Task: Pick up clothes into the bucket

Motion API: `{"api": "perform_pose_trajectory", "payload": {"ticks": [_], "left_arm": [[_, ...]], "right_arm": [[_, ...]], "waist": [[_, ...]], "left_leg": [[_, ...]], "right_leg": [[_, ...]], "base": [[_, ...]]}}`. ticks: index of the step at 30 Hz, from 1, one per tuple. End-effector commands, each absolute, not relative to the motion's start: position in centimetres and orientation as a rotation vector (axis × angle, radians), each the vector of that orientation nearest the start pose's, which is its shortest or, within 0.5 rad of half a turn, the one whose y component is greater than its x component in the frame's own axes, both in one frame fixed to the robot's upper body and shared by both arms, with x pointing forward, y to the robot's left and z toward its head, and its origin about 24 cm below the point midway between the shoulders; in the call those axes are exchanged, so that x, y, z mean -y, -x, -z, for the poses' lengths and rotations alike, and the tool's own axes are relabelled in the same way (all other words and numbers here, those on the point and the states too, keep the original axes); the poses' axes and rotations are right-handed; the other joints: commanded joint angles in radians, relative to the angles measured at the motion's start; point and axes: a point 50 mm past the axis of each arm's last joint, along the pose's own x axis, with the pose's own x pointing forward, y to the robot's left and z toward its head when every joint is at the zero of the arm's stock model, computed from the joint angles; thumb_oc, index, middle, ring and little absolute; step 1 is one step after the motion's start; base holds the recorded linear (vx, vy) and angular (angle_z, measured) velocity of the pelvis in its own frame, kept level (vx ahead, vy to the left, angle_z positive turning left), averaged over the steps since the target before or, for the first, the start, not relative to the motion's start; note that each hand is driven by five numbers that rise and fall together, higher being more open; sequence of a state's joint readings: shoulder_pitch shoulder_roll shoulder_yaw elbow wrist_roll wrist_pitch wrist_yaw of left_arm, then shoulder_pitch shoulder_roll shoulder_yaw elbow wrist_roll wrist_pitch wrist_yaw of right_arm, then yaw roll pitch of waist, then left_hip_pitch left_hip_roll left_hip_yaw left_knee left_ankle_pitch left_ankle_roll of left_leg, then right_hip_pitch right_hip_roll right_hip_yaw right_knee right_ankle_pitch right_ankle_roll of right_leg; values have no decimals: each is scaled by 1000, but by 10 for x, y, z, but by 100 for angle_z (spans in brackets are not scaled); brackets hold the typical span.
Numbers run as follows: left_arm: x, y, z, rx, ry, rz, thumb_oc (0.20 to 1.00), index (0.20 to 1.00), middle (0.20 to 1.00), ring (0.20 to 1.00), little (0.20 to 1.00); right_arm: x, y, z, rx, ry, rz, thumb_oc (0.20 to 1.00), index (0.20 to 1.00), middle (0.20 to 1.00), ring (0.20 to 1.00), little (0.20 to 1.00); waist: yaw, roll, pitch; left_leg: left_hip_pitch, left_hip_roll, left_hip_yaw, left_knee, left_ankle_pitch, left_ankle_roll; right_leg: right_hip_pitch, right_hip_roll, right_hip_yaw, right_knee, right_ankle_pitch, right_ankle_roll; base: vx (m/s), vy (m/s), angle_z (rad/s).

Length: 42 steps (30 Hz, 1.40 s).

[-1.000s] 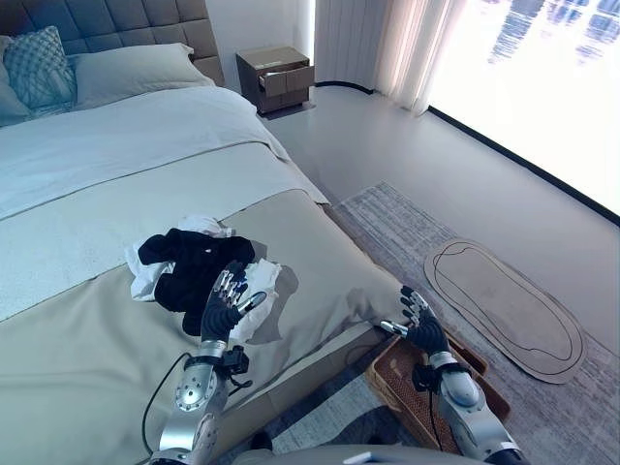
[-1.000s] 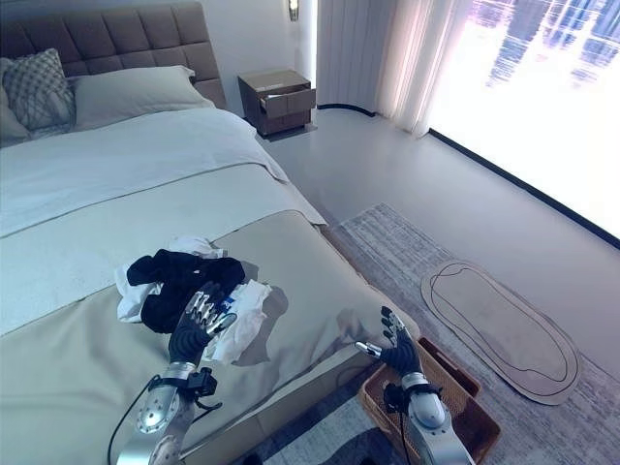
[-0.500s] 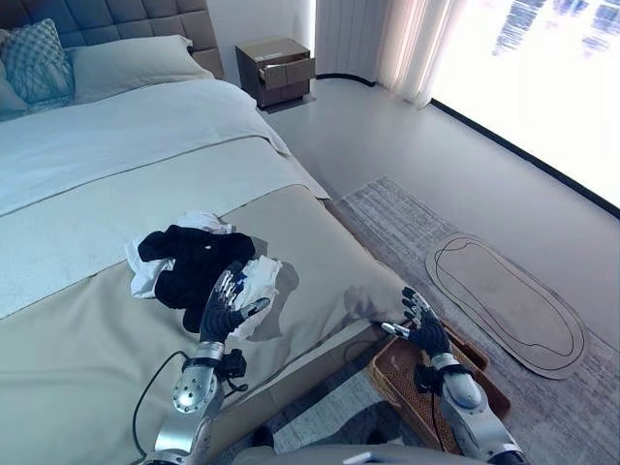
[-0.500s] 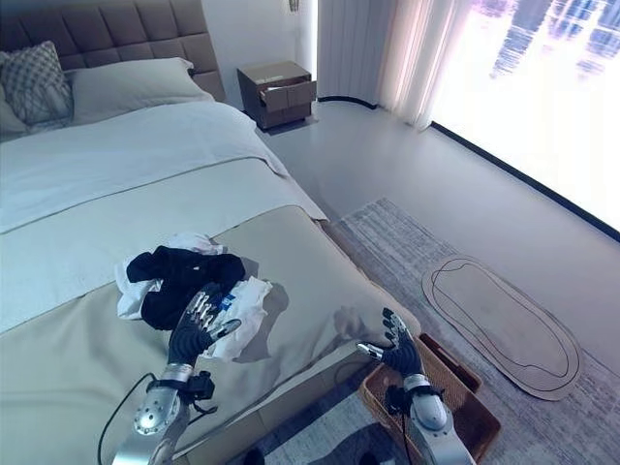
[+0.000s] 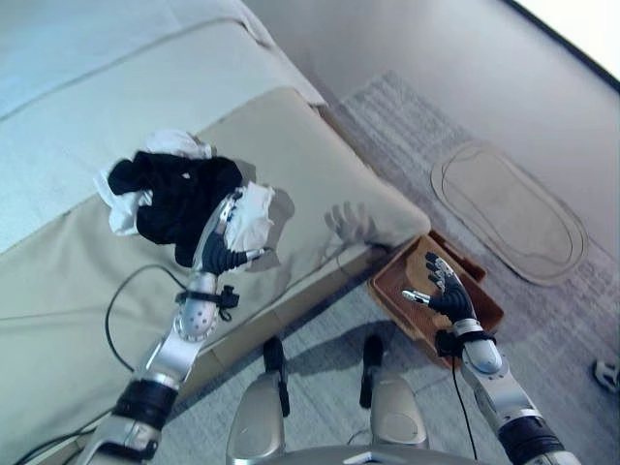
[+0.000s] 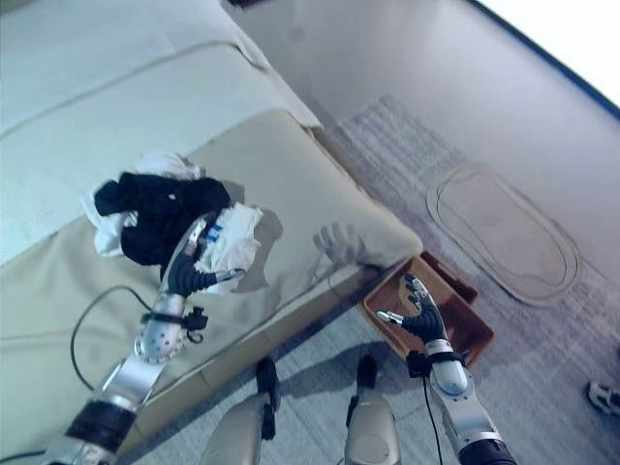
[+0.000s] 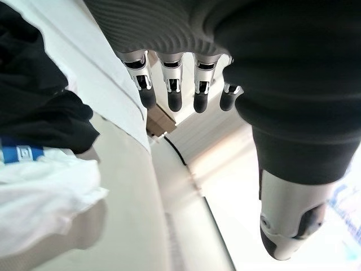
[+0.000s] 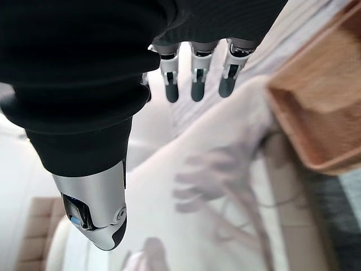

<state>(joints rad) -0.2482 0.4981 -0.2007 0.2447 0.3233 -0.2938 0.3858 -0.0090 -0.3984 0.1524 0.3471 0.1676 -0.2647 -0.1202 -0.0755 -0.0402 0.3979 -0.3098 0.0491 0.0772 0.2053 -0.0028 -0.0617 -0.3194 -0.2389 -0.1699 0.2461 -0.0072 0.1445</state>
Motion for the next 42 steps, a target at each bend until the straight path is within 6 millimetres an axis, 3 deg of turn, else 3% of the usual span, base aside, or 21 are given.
{"api": "perform_pose_trajectory", "payload": {"ticks": [1,11,20,32,33,34,36,37,38,39,41,42], "left_arm": [[-211,-296,-98,468,-954,-189,1000,1000,1000,1000,1000],[-228,-328,-127,545,-1382,-312,1000,1000,1000,1000,1000],[-269,-352,-157,415,-1790,-486,1000,1000,1000,1000,1000],[-302,-355,-183,336,-1899,-626,1000,1000,1000,1000,1000],[-305,-355,-183,322,-1908,-631,1000,1000,1000,1000,1000],[-309,-355,-182,299,-1921,-636,1000,1000,1000,1000,1000],[-311,-355,-184,289,-1932,-640,1000,1000,1000,1000,1000],[-312,-355,-185,292,-1934,-648,1000,1000,1000,1000,1000],[-315,-355,-186,285,-1943,-653,1000,1000,1000,1000,1000],[-316,-355,-187,284,-1947,-654,1000,1000,1000,1000,1000],[-320,-352,-186,276,-1957,-660,1000,1000,1000,1000,1000],[-322,-351,-187,278,-1957,-665,1000,1000,1000,1000,1000]], "right_arm": [[216,-248,-32,94,269,30,1000,1000,1000,1000,1000],[211,-268,-63,230,292,20,1000,1000,1000,1000,1000],[216,-272,-86,313,338,23,1000,1000,1000,1000,1000],[219,-270,-90,334,339,23,1000,1000,1000,1000,1000],[218,-270,-90,335,337,21,1000,1000,1000,1000,1000],[218,-270,-91,340,338,20,1000,1000,1000,1000,1000],[218,-270,-90,339,337,20,1000,1000,1000,1000,1000],[218,-270,-90,341,336,20,1000,1000,1000,1000,1000],[217,-270,-90,342,336,16,1000,1000,1000,1000,1000],[217,-270,-91,344,333,15,1000,1000,1000,1000,1000],[216,-269,-90,343,332,11,1000,1000,1000,1000,1000],[216,-269,-90,344,332,12,1000,1000,1000,1000,1000]], "waist": [[-30,-46,-31],[-61,-45,-6],[-101,-41,13],[-125,-36,12],[-123,-32,7],[-127,-36,11],[-125,-33,3],[-129,-37,7],[-127,-32,0],[-130,-37,3],[-127,-37,-1],[-121,-35,-7]], "left_leg": [[-100,-9,7,165,-78,39],[-354,13,20,335,-124,43],[-507,28,35,414,-142,49],[-599,30,46,453,-153,58],[-591,34,37,457,-184,50],[-613,32,47,460,-158,59],[-609,34,38,465,-186,52],[-627,30,47,466,-158,59],[-620,32,37,466,-185,51],[-638,30,46,466,-156,59],[-644,29,44,462,-155,58],[-636,30,33,463,-183,51]], "right_leg": [[-70,-18,27,2,69,10],[-331,-7,80,147,42,5],[-499,2,111,206,48,9],[-602,2,129,234,55,18],[-599,6,134,245,27,27],[-617,1,131,240,53,20],[-614,5,135,250,28,29],[-623,-1,130,240,56,21],[-622,5,134,250,31,31],[-636,-1,130,242,57,23],[-640,-2,130,239,58,24],[-636,3,133,250,31,32]], "base": [[-112,25,-17],[-84,20,-9],[-51,19,-7],[3,11,-4],[0,0,0],[0,0,0],[0,0,0],[86,8,-3],[-71,5,-1],[0,0,0],[11,8,1],[89,2,1]]}}
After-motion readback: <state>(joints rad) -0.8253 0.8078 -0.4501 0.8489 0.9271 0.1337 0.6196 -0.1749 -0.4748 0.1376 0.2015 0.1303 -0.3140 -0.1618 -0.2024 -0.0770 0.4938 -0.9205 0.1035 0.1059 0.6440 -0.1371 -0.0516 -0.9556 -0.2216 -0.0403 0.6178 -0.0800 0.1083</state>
